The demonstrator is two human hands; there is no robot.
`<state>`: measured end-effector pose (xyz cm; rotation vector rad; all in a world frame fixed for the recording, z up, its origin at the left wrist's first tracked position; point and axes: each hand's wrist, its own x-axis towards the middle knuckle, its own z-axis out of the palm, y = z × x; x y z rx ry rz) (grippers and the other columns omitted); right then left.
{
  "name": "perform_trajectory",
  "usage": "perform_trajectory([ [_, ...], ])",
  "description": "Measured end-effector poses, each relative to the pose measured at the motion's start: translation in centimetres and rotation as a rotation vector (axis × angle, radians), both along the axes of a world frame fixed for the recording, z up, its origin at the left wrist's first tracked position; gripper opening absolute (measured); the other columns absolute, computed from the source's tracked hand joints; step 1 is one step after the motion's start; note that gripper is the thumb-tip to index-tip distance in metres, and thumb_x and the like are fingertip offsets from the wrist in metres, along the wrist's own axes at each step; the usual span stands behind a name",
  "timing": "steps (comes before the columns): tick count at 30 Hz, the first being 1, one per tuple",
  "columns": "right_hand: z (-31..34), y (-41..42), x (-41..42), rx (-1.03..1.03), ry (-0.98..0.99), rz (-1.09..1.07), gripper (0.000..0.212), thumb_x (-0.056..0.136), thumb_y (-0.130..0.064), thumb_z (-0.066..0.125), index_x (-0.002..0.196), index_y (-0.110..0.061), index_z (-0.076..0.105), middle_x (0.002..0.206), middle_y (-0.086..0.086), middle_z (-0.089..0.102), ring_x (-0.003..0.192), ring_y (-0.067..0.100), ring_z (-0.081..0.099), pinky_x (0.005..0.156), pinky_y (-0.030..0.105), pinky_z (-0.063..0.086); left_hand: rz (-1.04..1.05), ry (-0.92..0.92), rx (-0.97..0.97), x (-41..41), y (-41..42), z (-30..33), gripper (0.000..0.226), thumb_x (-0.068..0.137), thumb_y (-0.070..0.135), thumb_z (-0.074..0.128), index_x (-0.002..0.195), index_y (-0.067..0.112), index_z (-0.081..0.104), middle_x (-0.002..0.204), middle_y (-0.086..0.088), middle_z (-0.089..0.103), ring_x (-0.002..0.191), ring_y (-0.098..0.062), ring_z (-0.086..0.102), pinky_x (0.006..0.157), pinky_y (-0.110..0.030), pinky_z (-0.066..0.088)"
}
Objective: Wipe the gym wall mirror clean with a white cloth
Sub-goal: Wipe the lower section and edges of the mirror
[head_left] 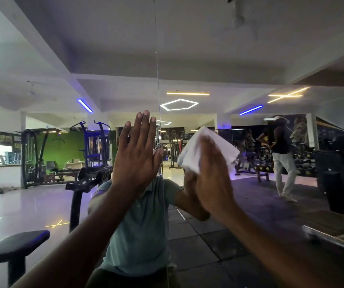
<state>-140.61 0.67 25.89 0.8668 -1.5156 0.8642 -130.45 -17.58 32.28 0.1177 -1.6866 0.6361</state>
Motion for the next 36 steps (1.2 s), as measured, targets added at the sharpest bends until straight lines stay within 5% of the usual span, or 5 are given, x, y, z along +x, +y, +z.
perform_trajectory([
  [4,-0.6,-0.1,-1.7,0.105,0.015,-0.018,0.075,0.103,-0.051,0.047,0.166,-0.014,0.027,0.177,0.014,-0.003,0.164,0.029,-0.007,0.132,0.045,-0.001,0.002,-0.008,0.007,0.0,0.0,-0.1,0.075,0.108,0.049,0.001,0.167,0.003,0.008,0.175,-0.018,0.001,0.163,-0.031,0.001,0.131,-0.054,0.011],
  [12,6.9,2.9,-7.6,-0.141,-0.179,-0.300,0.094,0.100,-0.075,-0.001,0.169,-0.011,0.007,0.178,0.010,0.004,0.164,0.032,0.002,0.130,0.059,0.006,-0.020,-0.003,-0.008,0.1,-0.2,-0.1,0.074,0.110,0.050,0.008,0.167,0.003,0.010,0.175,-0.019,0.003,0.163,-0.031,0.001,0.131,-0.054,0.011],
  [22,0.4,-0.8,-3.2,0.382,0.317,-0.202,0.073,0.107,-0.051,0.019,0.169,-0.014,0.013,0.178,0.007,0.009,0.164,0.031,0.007,0.128,0.064,0.010,0.018,0.003,-0.033,-0.1,-0.5,0.1,0.072,0.107,0.041,0.017,0.167,0.002,0.010,0.175,-0.019,0.003,0.163,-0.032,0.002,0.131,-0.054,0.011],
  [29,5.7,3.5,-8.4,-0.308,-0.205,-0.323,0.074,0.105,-0.047,0.025,0.168,-0.010,0.017,0.176,0.012,0.016,0.162,0.036,0.016,0.126,0.065,0.017,0.001,0.001,-0.018,-0.2,-0.6,0.0,0.072,0.108,0.043,0.019,0.167,0.002,0.012,0.175,-0.020,0.003,0.163,-0.031,0.002,0.130,-0.054,0.011],
  [36,2.5,2.9,-7.0,0.249,0.179,-0.292,0.075,0.101,-0.040,0.036,0.169,-0.014,0.017,0.177,0.007,0.012,0.163,0.028,0.012,0.130,0.059,0.011,-0.003,0.005,-0.041,-0.2,-0.7,0.0,0.071,0.109,0.043,0.016,0.166,0.001,0.014,0.175,-0.020,0.005,0.163,-0.032,0.004,0.130,-0.055,0.012],
])
